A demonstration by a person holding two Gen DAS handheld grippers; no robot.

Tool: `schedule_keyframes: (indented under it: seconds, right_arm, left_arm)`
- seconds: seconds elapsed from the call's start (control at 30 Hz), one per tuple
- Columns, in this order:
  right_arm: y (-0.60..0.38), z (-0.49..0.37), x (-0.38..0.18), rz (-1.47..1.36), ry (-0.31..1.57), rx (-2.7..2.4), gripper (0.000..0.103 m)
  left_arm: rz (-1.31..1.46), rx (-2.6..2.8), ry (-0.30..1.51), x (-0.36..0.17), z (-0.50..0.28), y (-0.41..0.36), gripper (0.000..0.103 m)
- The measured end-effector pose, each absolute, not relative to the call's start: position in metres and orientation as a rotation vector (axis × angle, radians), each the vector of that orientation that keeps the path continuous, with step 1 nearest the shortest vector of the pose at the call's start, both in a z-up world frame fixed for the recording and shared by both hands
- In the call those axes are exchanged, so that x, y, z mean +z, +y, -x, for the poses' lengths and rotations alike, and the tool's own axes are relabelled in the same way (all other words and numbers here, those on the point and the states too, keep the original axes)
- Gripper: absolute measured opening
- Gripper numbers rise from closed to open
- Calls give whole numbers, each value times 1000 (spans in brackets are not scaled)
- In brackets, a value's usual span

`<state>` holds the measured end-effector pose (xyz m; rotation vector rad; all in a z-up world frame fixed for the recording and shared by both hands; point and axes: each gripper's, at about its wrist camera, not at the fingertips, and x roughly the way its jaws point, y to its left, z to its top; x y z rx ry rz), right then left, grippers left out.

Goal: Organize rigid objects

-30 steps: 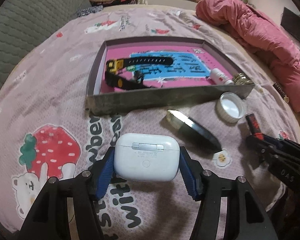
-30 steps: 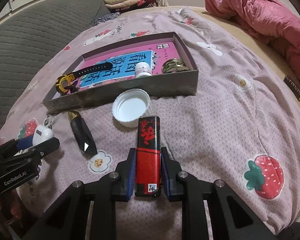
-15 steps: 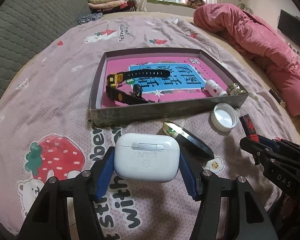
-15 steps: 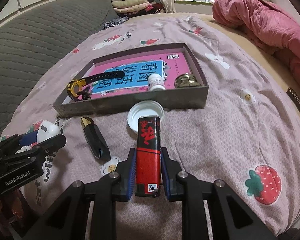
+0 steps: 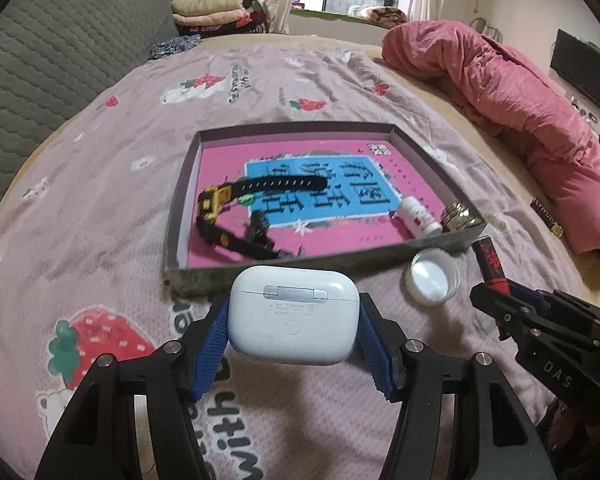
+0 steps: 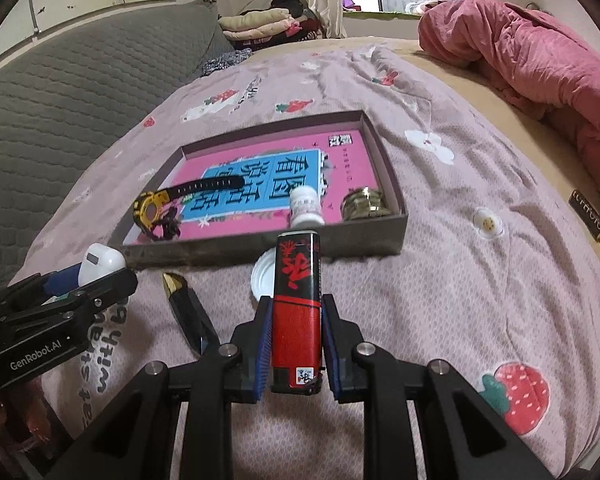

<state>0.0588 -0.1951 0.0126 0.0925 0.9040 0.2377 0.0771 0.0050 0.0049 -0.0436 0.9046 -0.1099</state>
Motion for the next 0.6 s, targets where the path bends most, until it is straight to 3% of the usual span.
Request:
schedule_keyframes:
  seconds: [0.6]
  right_arm:
    - [-201,-93,44,-90,824,218,23]
  left_arm:
    - [86,-83,885,19,-133,4,63]
